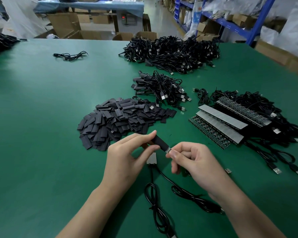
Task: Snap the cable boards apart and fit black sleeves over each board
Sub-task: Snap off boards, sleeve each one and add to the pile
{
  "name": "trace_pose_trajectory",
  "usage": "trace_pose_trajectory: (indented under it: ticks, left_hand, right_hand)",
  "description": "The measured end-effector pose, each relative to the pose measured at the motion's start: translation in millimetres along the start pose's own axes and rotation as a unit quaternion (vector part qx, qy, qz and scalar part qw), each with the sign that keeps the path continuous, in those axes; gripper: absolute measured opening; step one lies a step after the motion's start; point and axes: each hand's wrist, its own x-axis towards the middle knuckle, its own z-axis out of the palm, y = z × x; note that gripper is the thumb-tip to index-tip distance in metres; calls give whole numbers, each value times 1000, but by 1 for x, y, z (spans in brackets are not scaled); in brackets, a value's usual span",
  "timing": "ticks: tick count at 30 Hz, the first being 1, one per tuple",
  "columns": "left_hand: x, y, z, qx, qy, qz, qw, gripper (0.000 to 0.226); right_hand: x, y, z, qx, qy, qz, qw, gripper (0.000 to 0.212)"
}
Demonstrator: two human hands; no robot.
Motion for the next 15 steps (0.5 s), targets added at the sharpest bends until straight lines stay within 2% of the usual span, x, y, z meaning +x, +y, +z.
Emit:
trace_pose_trajectory:
  ticks: [3,6,8,10,12,15]
  left_hand:
    - [0,-1,0,6,-2,9,1000,30]
    - [0,0,0,-30,-6,-16,999,24]
    - [0,3,-1,-112,-22,-106,988,14]
    - [2,2,-2,-201,-63,-195,958,8]
    - [3,-1,-1,-236,-95,-231,939,13]
    - [2,-5,0,-248,-131,-257,925,24]
  right_hand:
    - [-1,1,0,-23,11,-19,999,12]
    - [0,4,0,-123,80,-73,987,13]
    - [1,6,0,-219,134,-140,956,11]
    - [1,4,-1,-314,170,-215,909,6]
    - [1,5,-1,-369,191,-271,869,5]
    - [2,8,-3,-381,192,-313,848,9]
